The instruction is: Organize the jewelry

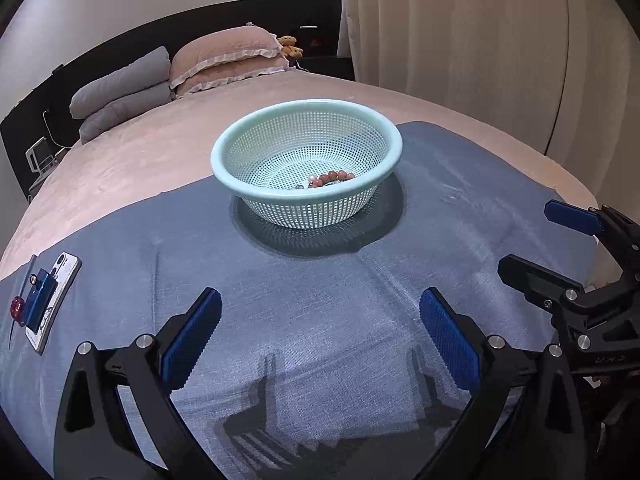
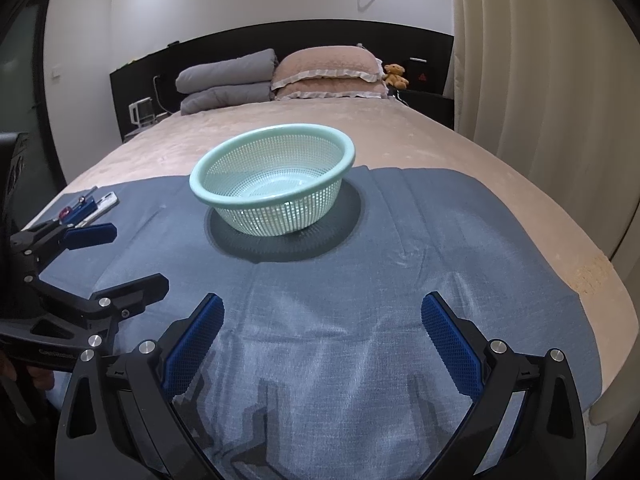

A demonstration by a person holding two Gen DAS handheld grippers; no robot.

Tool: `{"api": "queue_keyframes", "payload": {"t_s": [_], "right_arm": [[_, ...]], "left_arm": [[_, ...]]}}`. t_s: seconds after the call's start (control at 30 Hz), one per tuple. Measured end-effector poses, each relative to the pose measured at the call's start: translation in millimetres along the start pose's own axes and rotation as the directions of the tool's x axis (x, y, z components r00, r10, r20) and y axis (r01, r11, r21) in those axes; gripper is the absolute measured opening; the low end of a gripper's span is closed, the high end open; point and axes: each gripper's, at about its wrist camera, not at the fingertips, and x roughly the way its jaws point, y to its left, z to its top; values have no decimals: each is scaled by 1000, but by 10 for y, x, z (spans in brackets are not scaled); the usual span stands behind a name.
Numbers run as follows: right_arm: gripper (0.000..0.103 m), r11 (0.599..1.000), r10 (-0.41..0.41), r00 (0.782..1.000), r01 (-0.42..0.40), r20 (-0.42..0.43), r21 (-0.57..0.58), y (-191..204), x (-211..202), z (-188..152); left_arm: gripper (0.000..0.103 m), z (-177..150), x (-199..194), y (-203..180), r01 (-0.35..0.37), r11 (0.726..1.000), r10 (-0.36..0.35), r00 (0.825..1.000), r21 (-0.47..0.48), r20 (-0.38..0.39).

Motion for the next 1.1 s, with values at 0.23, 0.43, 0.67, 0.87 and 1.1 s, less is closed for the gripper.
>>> {"api": "queue_keyframes", "payload": {"t_s": [0.23, 0.43, 0.67, 0.87, 1.1], "right_arm": [[95, 1000, 1, 1000, -1, -4, -4, 9, 20, -3], [95, 1000, 3, 1000, -3, -5, -2, 7, 26, -6], [95, 1000, 4, 1000, -4, -7, -13, 27, 27, -10], [95, 1000, 1, 1000, -1, -9, -21, 47, 30, -12], [95, 1000, 2, 1000, -2, -15, -21, 52, 40, -11]], "left_arm": [[97, -18, 16, 9, -9, 1000, 9, 1000, 0, -10], [97, -14, 25, -12, -9, 1000, 9, 1000, 7, -16], [97, -19, 39, -40, -15, 1000, 15, 1000, 17, -19], [97, -21, 74, -25, -16, 1000, 16, 999, 15, -28], [97, -21, 58, -13, -5, 1000, 5, 1000, -1, -18]]}}
